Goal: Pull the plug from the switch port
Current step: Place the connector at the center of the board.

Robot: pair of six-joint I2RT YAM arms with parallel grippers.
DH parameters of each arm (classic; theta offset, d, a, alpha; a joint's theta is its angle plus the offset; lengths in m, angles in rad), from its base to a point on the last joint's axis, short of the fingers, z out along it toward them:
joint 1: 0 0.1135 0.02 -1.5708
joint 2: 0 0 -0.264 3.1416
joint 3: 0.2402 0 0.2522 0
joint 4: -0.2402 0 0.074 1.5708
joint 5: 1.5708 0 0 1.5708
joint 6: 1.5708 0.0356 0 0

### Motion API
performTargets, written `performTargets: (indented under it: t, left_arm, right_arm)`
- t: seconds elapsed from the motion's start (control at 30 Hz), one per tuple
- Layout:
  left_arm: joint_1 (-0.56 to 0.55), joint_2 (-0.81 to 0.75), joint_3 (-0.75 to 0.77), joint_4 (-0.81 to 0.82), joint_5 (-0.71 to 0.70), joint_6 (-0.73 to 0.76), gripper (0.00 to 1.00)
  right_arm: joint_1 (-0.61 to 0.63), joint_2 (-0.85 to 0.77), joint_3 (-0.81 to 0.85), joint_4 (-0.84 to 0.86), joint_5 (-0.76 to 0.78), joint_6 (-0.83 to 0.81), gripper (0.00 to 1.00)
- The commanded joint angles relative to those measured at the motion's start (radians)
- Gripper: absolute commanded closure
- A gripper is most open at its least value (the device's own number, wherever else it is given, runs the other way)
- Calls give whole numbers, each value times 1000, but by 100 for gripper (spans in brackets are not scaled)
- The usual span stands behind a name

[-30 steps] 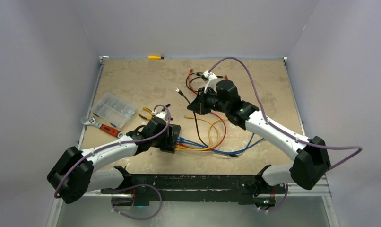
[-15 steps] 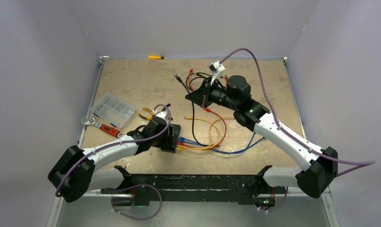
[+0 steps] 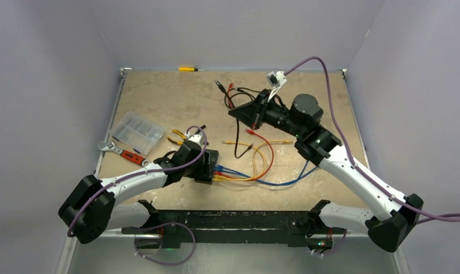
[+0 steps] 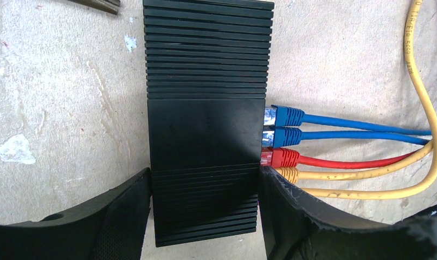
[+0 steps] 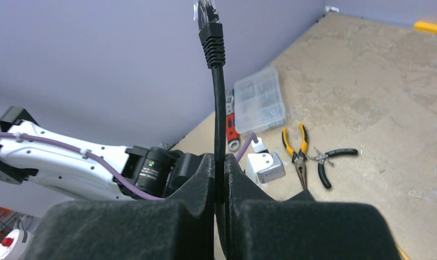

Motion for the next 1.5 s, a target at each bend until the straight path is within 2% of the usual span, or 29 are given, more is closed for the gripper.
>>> performTargets:
  t: [0.0,0.23,0.83,0.97,1.17,1.47]
  left_arm:
    - [-1,29,-20,-17,16,11,100]
    - [-1,40,-34,1,24,6,100]
    - [-1,36,-32,0,22,2,100]
    - [-1,37,-33,0,22,2,100]
    - [-1,34,-37,2,21,1,100]
    - [0,34,-40,-1,13,4,100]
  right_arm:
    - [5,-79,-1,85,63,16,100]
    - [5,-131,-14,127,73,24,100]
    - [-9,19,28,-92,209,-13,100]
    - [-50,72,68,-112,204,-35,100]
    - [-172,176,138,-118,123,-61,100]
    - [-285,419,398,-218,132,-148,100]
